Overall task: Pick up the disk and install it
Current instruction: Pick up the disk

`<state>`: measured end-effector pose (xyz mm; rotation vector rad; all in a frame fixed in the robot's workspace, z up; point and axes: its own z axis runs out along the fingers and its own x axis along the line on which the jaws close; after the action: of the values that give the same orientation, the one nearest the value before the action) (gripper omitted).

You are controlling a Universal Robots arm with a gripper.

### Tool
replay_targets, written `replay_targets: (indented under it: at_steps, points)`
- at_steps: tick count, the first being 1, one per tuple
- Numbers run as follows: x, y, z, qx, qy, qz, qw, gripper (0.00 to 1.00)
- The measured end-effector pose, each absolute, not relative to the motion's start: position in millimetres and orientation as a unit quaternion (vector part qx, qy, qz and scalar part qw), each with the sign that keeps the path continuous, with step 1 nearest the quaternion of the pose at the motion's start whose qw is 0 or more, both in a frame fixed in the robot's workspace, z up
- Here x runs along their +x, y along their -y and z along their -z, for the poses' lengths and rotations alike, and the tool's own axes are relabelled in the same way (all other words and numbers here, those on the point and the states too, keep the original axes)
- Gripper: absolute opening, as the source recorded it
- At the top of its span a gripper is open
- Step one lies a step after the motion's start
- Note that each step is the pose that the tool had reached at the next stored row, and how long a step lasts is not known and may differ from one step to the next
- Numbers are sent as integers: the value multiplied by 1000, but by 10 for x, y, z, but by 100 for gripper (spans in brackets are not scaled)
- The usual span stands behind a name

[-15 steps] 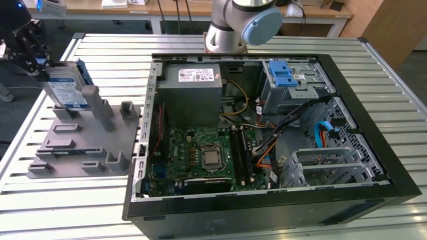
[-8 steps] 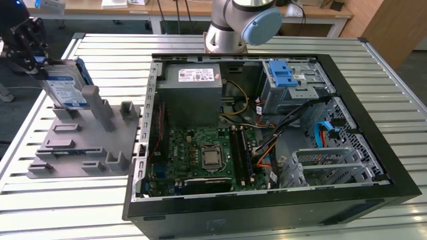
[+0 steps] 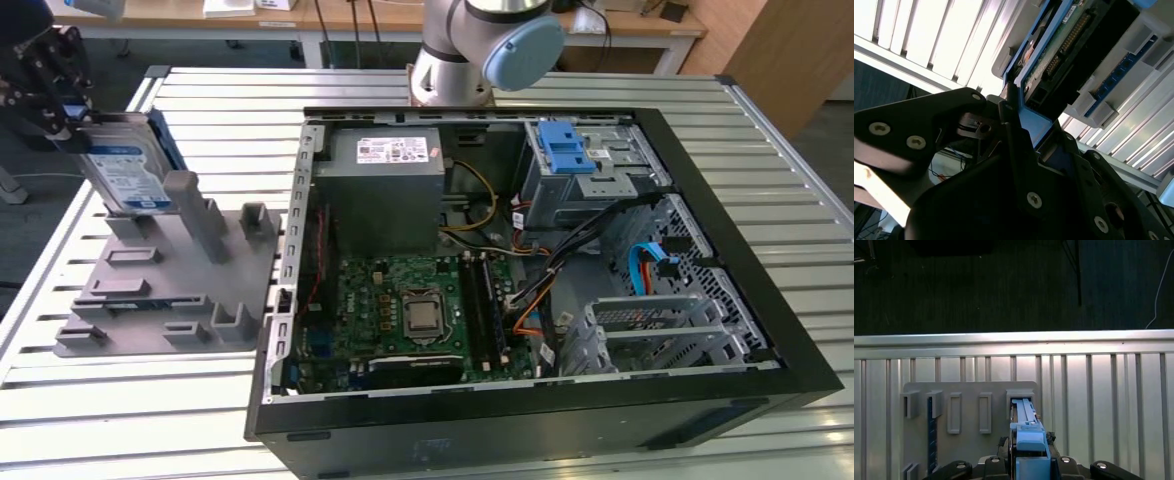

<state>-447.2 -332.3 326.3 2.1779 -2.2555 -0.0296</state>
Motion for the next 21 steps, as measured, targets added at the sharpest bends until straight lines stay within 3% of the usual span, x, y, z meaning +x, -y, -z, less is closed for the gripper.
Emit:
replay_targets:
  at_steps: [21]
  points:
    - [-4472, 3324, -3414, 695, 719, 9, 3, 36]
